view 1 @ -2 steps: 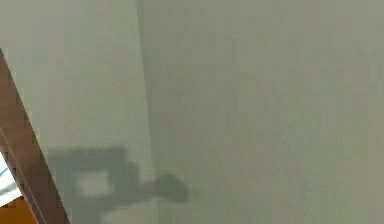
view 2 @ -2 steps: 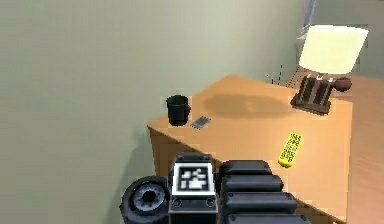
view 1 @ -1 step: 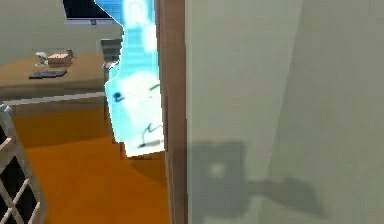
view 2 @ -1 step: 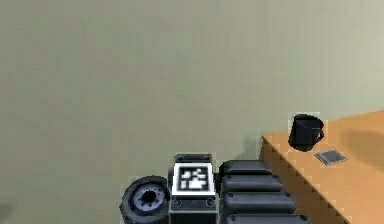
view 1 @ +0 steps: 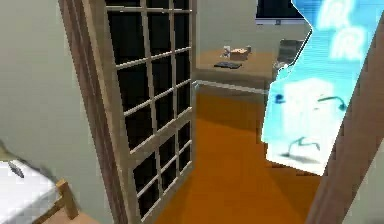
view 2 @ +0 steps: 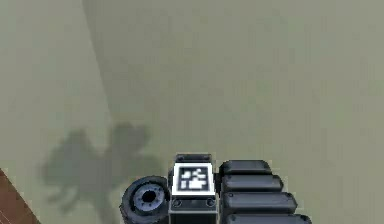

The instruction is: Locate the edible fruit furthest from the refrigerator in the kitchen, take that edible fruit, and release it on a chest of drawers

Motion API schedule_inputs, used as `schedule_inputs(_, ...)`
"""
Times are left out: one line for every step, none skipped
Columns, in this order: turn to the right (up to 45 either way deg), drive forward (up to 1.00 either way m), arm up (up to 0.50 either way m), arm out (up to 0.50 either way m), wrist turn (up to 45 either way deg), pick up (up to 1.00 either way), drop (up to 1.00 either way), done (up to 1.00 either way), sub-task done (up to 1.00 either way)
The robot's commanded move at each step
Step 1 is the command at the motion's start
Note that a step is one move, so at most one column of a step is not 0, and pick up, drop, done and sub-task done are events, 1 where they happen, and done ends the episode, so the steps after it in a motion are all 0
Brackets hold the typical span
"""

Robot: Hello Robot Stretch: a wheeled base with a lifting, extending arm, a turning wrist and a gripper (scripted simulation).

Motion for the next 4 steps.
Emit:
schedule_inputs(-45.0, 0.0, 0.0, 0.0, 0.0, 0.0, 0.0, 0.0, 0.0)
schedule_inputs(-45.0, 0.0, 0.0, 0.0, 0.0, 0.0, 0.0, 0.0, 0.0)
schedule_inputs(-15.0, 0.0, 0.0, 0.0, 0.0, 0.0, 0.0, 0.0, 0.0)
schedule_inputs(0.0, 0.35, 0.0, 0.0, 0.0, 0.0, 0.0, 0.0, 0.0)
